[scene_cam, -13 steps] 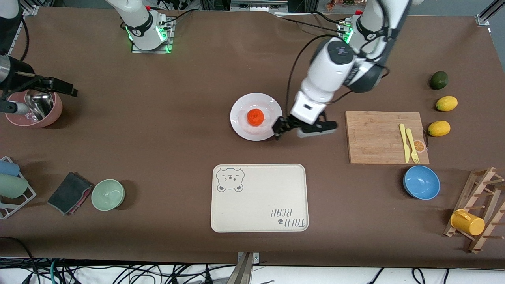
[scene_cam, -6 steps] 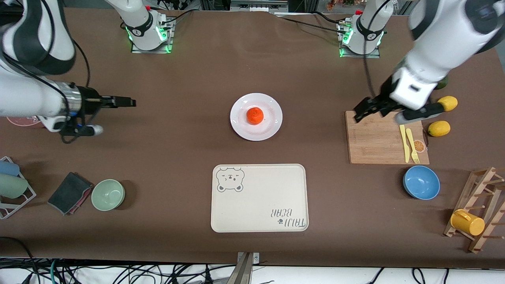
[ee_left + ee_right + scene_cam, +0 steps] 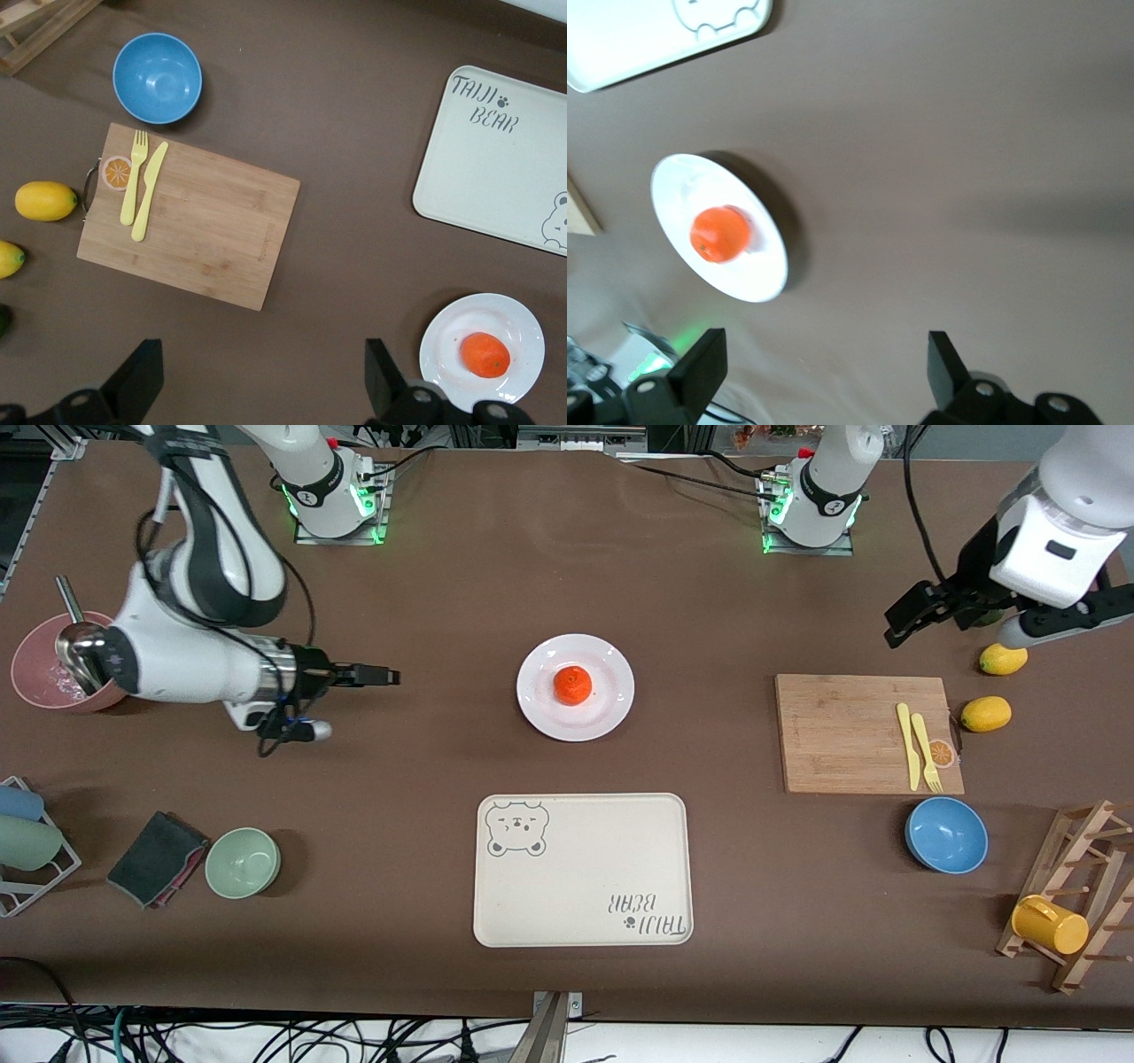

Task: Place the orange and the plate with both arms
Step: 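Reach the right gripper to the white plate rim while the left gripper retracts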

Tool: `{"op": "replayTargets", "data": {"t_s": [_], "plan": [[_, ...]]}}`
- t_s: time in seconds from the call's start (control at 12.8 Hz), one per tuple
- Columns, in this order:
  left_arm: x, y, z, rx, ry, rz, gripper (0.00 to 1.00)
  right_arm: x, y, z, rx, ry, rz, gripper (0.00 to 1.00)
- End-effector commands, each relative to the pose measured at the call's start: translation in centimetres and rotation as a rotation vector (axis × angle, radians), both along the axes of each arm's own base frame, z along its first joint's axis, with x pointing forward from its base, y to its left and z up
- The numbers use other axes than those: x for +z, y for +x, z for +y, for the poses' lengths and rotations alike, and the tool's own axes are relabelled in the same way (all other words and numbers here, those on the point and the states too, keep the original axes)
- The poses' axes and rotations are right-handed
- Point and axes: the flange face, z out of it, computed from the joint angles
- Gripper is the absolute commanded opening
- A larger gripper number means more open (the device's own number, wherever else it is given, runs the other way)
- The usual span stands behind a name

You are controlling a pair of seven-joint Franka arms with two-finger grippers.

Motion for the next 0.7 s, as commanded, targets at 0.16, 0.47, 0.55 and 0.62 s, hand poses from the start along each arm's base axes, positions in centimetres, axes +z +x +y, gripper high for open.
{"op": "replayTargets", "data": {"t_s": [0.16, 0.47, 0.55, 0.62], "plan": [[-1.3, 1.4, -0.1, 0.001, 0.0, 0.048, 1.0, -5.9, -5.0, 6.5, -0.095, 0.072, -0.026, 1.0], [-1.2, 1.6, 0.0, 0.009, -0.012, 0.044, 1.0, -12.0, -7.0, 9.2, -0.097, 0.198, 0.018, 1.0], [-1.2, 1.7, 0.4, 0.015, -0.012, 0.039, 1.0, -13.1, -7.3, 9.6, -0.107, 0.22, 0.003, 1.0], [-1.3, 2.0, 0.7, 0.021, -0.015, 0.034, 1.0, -14.3, -7.7, 10.1, -0.111, 0.237, 0.002, 1.0]]}}
